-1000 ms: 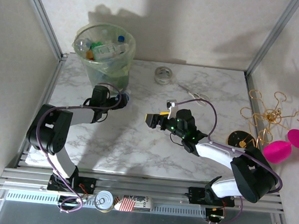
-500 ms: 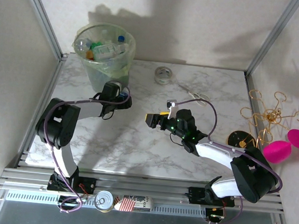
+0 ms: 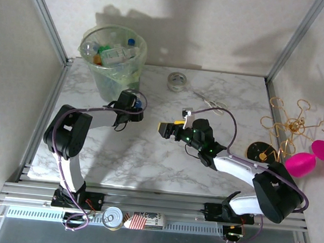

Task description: Put the plastic bottles in the bin

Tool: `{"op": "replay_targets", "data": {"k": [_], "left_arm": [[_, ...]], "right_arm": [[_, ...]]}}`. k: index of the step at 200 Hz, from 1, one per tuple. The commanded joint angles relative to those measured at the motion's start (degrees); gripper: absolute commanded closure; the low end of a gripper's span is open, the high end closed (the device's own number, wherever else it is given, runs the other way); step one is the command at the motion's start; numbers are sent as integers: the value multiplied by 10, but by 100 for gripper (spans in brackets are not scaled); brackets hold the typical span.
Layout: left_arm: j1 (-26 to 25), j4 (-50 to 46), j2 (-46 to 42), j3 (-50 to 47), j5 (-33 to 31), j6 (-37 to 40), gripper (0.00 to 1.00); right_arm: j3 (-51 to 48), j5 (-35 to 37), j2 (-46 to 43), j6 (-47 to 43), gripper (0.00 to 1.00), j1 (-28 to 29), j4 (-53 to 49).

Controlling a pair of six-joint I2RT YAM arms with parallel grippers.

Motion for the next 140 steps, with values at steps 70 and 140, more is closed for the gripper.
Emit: {"op": "replay_targets", "data": {"k": [70,140], "left_arm": [[-36,-21,-141,39,-8,-5,56],[-36,-116,-204,220,38,26,56]], "right_arm": [[28,77,-64,-51,1,-40,-80],[23,87,-72,-41,1,-78,-54]]}}
